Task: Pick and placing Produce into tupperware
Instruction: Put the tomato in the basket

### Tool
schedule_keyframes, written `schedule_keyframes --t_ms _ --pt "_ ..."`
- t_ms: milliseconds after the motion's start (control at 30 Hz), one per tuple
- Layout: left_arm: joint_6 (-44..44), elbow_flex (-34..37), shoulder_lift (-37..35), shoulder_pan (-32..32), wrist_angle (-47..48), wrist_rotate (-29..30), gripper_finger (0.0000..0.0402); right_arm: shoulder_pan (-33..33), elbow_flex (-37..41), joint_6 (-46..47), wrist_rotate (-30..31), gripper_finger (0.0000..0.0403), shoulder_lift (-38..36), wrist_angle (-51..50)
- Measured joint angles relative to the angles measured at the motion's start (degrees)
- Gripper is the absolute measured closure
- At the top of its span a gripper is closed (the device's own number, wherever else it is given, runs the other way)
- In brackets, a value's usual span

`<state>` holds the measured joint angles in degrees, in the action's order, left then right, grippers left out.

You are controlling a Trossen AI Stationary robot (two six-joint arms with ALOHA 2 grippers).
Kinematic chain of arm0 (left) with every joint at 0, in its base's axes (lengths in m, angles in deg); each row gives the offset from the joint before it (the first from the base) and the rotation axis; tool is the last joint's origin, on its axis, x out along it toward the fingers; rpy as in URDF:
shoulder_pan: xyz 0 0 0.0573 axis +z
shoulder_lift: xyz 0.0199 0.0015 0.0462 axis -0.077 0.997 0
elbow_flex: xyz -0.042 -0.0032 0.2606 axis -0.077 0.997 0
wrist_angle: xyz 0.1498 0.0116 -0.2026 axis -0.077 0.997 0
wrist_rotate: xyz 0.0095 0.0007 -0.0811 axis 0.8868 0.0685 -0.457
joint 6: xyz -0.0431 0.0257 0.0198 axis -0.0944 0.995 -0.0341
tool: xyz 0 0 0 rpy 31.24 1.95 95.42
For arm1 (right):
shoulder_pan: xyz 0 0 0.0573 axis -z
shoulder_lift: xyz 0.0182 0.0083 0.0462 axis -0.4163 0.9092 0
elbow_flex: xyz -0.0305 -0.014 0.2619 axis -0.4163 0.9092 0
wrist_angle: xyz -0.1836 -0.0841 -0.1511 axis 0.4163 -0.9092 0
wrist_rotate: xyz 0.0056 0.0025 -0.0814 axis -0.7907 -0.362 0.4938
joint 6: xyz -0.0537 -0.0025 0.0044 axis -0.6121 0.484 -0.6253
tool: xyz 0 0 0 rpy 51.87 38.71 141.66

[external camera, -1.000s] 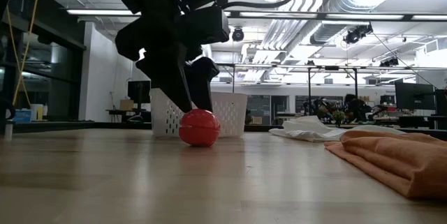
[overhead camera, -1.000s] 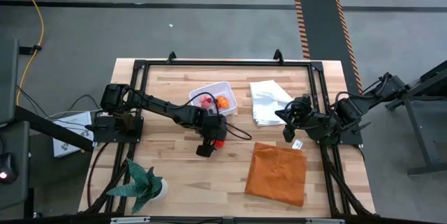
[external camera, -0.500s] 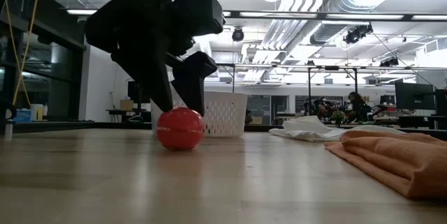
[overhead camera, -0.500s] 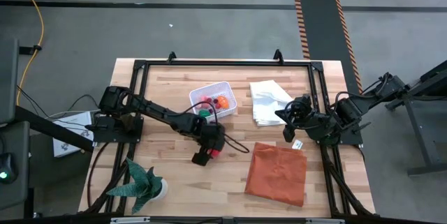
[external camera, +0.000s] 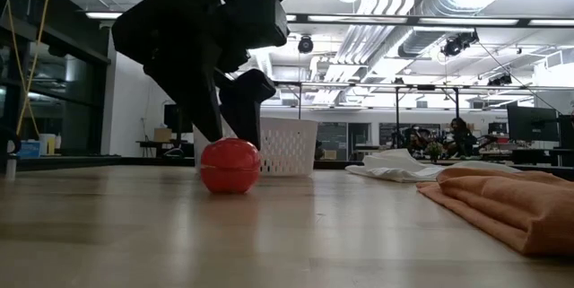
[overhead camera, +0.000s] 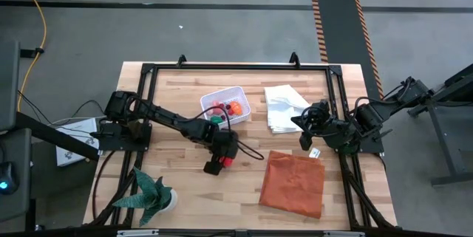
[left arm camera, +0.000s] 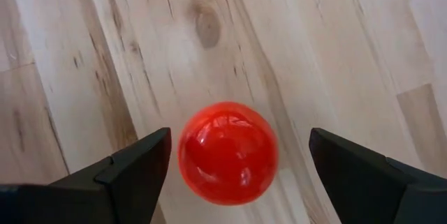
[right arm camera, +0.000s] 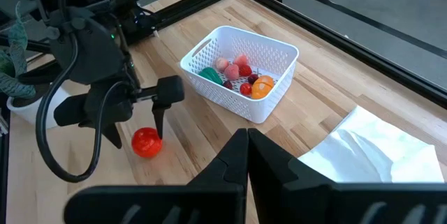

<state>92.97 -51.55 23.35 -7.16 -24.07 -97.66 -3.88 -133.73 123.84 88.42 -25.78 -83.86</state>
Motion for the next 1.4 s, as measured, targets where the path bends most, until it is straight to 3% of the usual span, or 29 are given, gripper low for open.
schedule_keyframes --t_ms 300,1400 --pt "-0.42 0.00 0.00 0.11 0.31 -0.04 0.0023 0.01 -0.01 0.02 0.00 0.0402 0.02 0.01" --pt "0.09 0.11 3.08 0.09 3.49 1.56 0.0021 0.01 -0.02 0.09 -0.02 0.0402 0.02 0.04"
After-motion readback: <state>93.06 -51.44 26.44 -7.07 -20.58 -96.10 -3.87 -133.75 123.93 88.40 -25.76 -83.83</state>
